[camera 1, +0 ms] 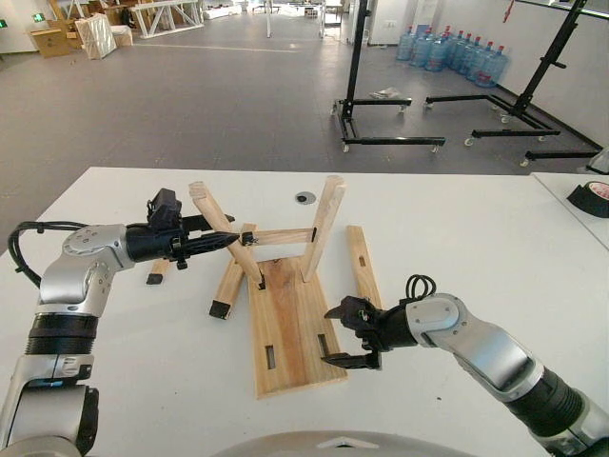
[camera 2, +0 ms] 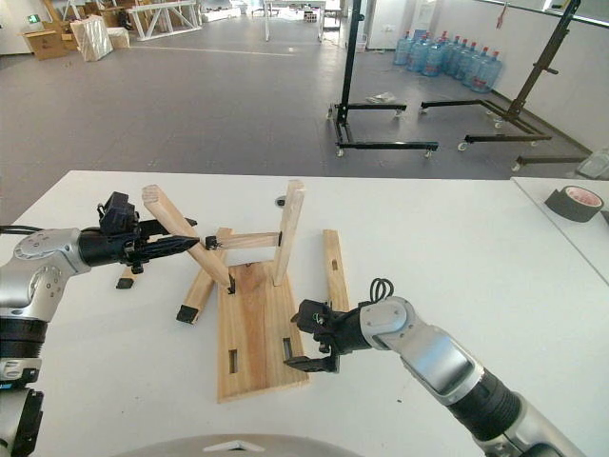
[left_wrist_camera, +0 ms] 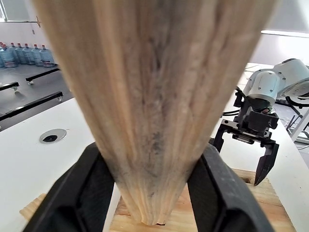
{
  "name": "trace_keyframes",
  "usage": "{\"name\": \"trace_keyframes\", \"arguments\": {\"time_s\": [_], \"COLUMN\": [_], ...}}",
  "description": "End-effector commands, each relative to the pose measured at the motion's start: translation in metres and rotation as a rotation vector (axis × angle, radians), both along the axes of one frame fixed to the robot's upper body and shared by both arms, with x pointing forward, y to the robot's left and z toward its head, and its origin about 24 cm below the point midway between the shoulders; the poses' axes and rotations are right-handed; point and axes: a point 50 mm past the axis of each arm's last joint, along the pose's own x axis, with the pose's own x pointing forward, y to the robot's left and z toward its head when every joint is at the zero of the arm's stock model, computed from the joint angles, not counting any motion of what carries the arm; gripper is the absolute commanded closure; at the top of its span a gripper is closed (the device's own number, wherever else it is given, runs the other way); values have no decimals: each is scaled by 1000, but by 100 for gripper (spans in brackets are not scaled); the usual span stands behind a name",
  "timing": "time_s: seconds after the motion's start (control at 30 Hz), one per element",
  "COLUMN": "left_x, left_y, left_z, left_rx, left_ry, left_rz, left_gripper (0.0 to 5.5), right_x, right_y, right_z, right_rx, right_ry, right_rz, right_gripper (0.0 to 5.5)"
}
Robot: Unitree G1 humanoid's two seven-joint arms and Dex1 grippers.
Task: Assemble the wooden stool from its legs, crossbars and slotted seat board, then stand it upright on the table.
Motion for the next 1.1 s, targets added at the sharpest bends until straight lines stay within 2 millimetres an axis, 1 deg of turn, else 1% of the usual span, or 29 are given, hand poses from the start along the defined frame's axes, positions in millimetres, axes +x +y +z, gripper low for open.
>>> {"name": "trace_keyframes", "arguments": {"time_s": [0.03, 0.27, 0.4, 0.53, 0.67, 0.77, 0.87, 0.97, 1.1], "left_x": [-4, 7, 13, 14, 8, 1, -7, -16, -25], "left_y": [2, -8, -11, -9, -15, -22, -26, -27, -26], "left_z": [-8, -16, -27, -42, -56, -74, -92, -102, -113], "left_rx": [41, 50, 35, 52, 65, 92, 157, 190, 238], "left_ry": [72, 109, 185, 239, 270, 333, 394, 424, 434], "left_rz": [-46, -70, -81, -71, -94, -94, -100, -113, -124], "left_gripper": [348, 348, 348, 348, 348, 348, 348, 348, 348], "right_x": [-6, -2, -1, -1, -2, -2, -3, 0, 13], "right_y": [-13, -10, -10, -8, -8, -6, -4, -1, 7], "right_z": [-19, -17, -17, -16, -17, -17, -15, -9, 9], "right_rx": [-105, -97, -92, -88, -86, -86, -81, -51, 75], "right_ry": [68, 63, 68, 66, 63, 56, 44, 5, -109], "right_rz": [-34, -30, -36, -31, -34, -29, -21, -23, -83], "right_gripper": [147, 147, 147, 147, 147, 147, 147, 147, 147]}}
